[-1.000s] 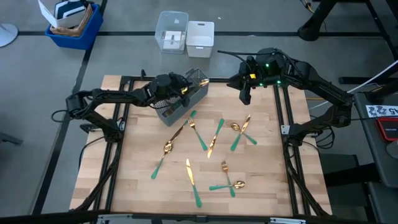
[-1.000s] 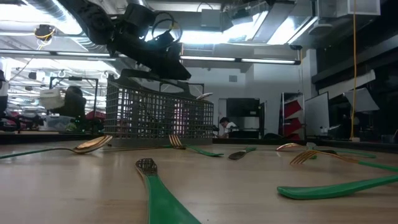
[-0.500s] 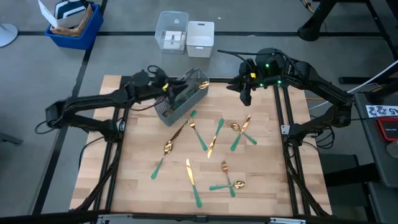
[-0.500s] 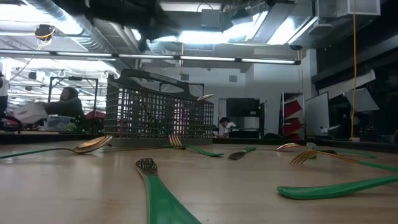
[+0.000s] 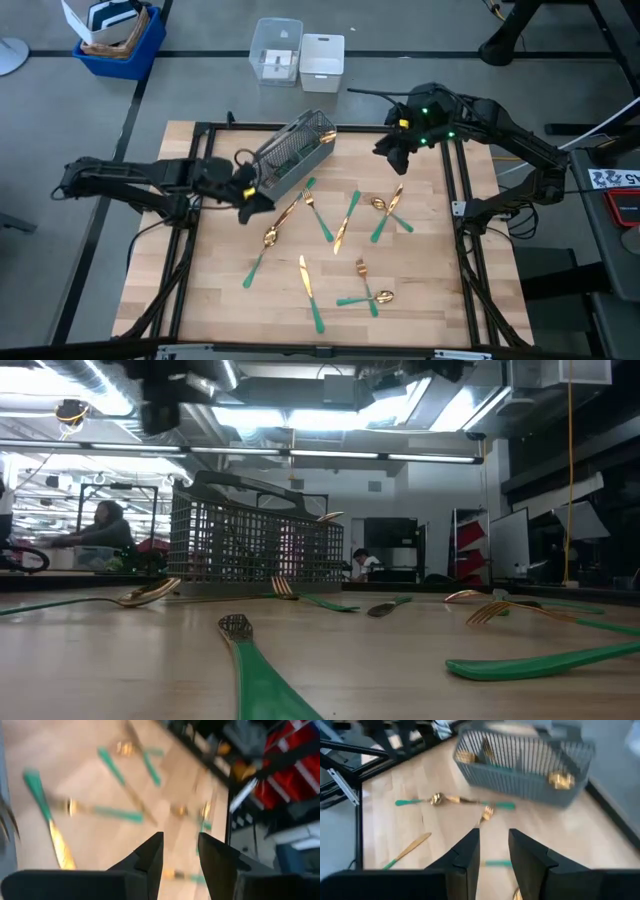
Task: Sort silverware
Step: Put the top right green-gold table knife into the silverware basket
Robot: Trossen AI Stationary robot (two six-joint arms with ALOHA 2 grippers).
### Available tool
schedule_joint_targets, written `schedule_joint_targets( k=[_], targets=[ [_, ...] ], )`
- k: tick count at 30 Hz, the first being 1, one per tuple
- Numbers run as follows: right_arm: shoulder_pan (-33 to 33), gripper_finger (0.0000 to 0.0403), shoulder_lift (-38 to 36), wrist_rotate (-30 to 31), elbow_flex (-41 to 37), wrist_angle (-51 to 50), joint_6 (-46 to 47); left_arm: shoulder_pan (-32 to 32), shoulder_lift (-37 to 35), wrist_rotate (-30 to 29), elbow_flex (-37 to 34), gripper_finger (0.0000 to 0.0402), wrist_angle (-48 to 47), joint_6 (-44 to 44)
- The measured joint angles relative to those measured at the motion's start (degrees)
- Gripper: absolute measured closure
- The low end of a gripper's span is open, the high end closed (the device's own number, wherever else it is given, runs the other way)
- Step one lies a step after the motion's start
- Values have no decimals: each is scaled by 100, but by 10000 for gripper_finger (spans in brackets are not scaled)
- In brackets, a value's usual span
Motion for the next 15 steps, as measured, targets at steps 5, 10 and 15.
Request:
schedule_joint_targets(
  k=[5, 10, 15],
  targets=[
    [298, 295, 36, 207, 0, -919, 1016, -395, 166, -229, 0, 288, -373, -374],
    [902, 295, 133, 1440, -6, -1683, 2438, -502, 366, -523, 0, 288, -251, -417],
    [1436, 295, 355, 2347, -7, -2256, 3750, -499, 575, -621, 0, 288, -255, -415]
  ],
)
